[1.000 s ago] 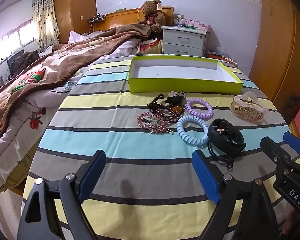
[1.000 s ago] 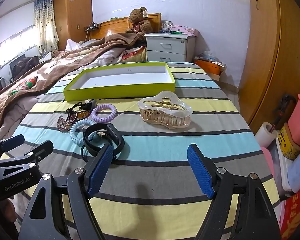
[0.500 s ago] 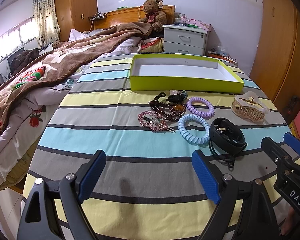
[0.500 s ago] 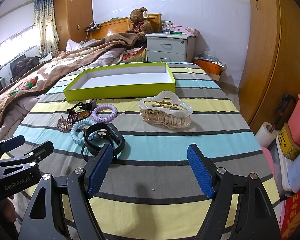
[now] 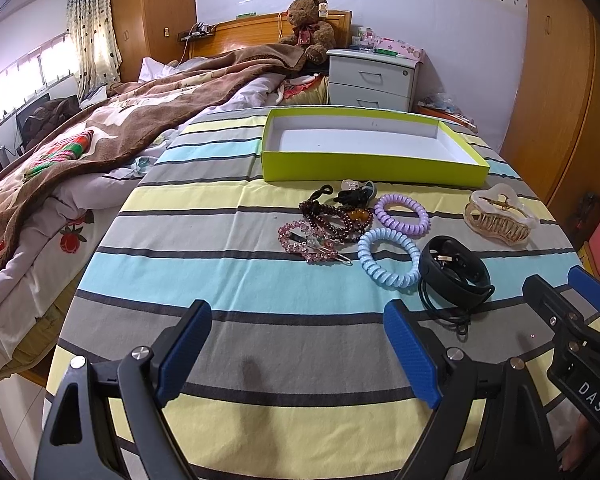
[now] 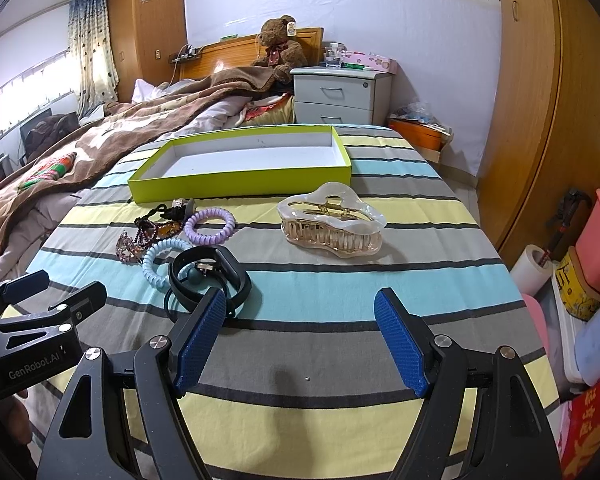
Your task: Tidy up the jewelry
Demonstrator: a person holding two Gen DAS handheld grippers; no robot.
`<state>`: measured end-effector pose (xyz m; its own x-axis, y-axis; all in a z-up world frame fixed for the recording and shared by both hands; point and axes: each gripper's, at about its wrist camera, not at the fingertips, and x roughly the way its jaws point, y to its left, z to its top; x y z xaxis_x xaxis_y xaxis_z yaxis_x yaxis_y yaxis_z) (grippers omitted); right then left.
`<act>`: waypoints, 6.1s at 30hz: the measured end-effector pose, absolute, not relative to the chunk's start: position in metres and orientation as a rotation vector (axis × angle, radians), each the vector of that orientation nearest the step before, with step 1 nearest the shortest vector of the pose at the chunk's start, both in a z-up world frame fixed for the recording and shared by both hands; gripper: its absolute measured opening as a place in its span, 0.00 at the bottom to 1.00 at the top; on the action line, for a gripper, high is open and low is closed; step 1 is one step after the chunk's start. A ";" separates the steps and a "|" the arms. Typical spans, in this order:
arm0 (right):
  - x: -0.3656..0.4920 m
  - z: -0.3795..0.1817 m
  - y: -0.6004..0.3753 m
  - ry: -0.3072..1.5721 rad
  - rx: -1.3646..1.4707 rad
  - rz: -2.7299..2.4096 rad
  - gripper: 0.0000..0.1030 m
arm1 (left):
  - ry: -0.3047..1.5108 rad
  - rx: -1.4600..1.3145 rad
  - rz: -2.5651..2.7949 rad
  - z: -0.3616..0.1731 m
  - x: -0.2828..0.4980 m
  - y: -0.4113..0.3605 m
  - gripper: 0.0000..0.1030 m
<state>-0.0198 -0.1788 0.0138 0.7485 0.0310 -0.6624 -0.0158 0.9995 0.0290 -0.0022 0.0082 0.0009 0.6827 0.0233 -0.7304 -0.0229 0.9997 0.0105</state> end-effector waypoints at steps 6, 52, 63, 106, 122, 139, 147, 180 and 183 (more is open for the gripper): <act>-0.020 0.014 -0.179 0.724 0.022 0.027 0.75 | 0.819 0.002 0.026 0.001 -0.002 0.008 0.87; -0.007 0.026 -0.174 0.693 -0.029 0.287 0.75 | 0.864 0.005 0.010 0.002 0.009 0.020 0.87; 0.014 0.013 -0.142 0.755 -0.111 0.526 0.58 | 0.908 -0.005 -0.064 -0.005 0.016 0.036 0.86; 0.019 0.033 -0.169 0.712 -0.066 0.442 0.08 | 0.958 -0.116 -0.147 -0.008 0.068 0.050 0.81; 0.022 0.036 -0.171 0.694 -0.054 0.462 0.08 | 1.021 0.022 0.007 -0.020 0.075 0.047 0.81; 0.023 0.037 -0.173 0.683 -0.062 0.452 0.08 | 1.007 -0.127 0.047 -0.020 0.096 0.058 0.81; 0.024 0.038 -0.176 0.673 -0.050 0.465 0.08 | 1.029 -0.074 0.100 -0.016 0.085 0.070 0.80; 0.024 0.046 -0.178 0.656 -0.077 0.424 0.09 | 1.003 -0.031 0.055 -0.015 0.092 0.040 0.23; 0.023 0.050 -0.176 0.648 -0.079 0.417 0.08 | 1.001 -0.032 0.042 -0.013 0.091 0.040 0.23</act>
<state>0.0229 -0.1755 0.0498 0.7176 0.3520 -0.6010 -0.4010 0.9143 0.0568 0.0908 0.0397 -0.0126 0.5392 0.0204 -0.8419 -0.0496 0.9987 -0.0075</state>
